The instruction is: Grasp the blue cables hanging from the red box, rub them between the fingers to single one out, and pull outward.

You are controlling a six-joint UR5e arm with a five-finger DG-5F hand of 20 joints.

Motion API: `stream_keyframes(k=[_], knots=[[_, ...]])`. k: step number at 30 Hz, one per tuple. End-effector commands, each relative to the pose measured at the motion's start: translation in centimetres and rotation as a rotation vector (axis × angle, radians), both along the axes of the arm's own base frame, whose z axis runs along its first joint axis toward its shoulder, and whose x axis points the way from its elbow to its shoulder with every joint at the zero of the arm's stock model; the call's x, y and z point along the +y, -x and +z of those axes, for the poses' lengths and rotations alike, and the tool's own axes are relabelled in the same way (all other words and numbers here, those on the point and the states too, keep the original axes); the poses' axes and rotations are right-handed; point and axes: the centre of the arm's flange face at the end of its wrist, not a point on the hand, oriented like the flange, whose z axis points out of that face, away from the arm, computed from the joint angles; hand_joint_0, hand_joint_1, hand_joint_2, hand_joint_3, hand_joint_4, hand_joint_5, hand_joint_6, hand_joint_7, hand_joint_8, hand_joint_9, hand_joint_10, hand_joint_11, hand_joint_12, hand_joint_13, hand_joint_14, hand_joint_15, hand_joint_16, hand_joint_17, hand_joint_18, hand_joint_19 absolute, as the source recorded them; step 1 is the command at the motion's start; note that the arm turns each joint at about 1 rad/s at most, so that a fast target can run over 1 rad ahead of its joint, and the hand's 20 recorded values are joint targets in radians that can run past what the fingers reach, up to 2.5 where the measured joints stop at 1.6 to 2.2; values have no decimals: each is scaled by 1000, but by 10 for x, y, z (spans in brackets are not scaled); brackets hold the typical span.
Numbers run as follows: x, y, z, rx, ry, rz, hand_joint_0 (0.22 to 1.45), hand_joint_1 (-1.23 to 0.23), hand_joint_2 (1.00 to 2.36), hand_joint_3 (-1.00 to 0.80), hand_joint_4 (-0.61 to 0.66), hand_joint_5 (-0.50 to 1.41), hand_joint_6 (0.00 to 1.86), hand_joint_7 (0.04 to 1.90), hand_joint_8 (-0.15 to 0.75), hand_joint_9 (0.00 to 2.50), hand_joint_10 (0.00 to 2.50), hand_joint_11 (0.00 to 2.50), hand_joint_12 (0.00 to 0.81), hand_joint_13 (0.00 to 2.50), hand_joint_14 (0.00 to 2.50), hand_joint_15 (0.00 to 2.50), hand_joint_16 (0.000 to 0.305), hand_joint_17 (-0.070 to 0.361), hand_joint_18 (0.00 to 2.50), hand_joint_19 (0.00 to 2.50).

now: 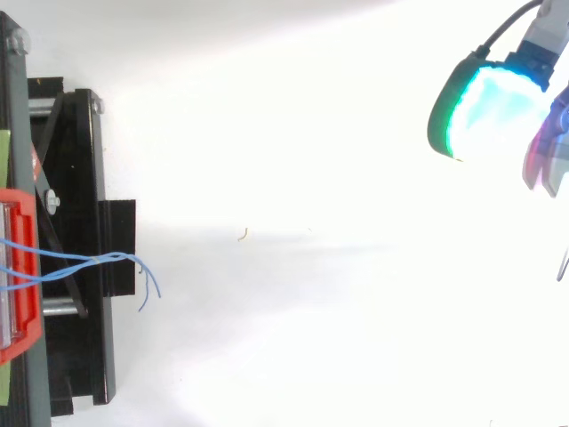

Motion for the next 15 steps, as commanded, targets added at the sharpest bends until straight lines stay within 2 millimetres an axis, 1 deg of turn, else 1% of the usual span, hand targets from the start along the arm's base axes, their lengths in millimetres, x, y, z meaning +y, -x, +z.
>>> stream_keyframes(k=[1, 3, 6, 9, 11, 13, 14, 15], knots=[[0, 0, 0, 0, 0, -1, 550, -550, 1001, -481, 293, -192, 502, 714, 333, 905, 13, 483, 434, 789, 13, 421, 63, 142, 922, 630], [0, 0, -1, 2, 0, 1, 556, -553, 1001, -483, 302, -192, 502, 714, 334, 902, 12, 468, 427, 765, 12, 405, 61, 138, 891, 636], [0, 0, 0, 0, 0, -1, 561, -558, 1001, -485, 298, -190, 502, 691, 311, 927, 11, 445, 410, 748, 13, 411, 61, 136, 841, 627], [0, 0, 0, 0, 0, 1, 546, -575, 1001, -495, 279, -195, 502, 687, 288, 896, 12, 446, 396, 736, 13, 423, 60, 136, 810, 628], [0, 0, -1, 2, 0, 1, 503, -569, 1000, -500, 218, -216, 501, 657, 249, 738, 9, 329, 386, 632, 11, 348, 62, 140, 702, 590], [0, 0, -1, 2, 0, -1, 450, -553, 1000, -500, 121, -253, 501, 593, 233, 495, 3, 106, 402, 447, 7, 222, 68, 152, 533, 470], [0, 0, 0, 0, 0, 1, 434, -555, 1000, -500, 102, -262, 501, 582, 231, 410, 2, 44, 405, 375, 7, 181, 69, 155, 424, 425], [0, 0, 0, 0, 0, 1, 423, -560, 1000, -500, 98, -266, 501, 575, 233, 385, 0, 30, 411, 336, 5, 155, 70, 158, 405, 390]])
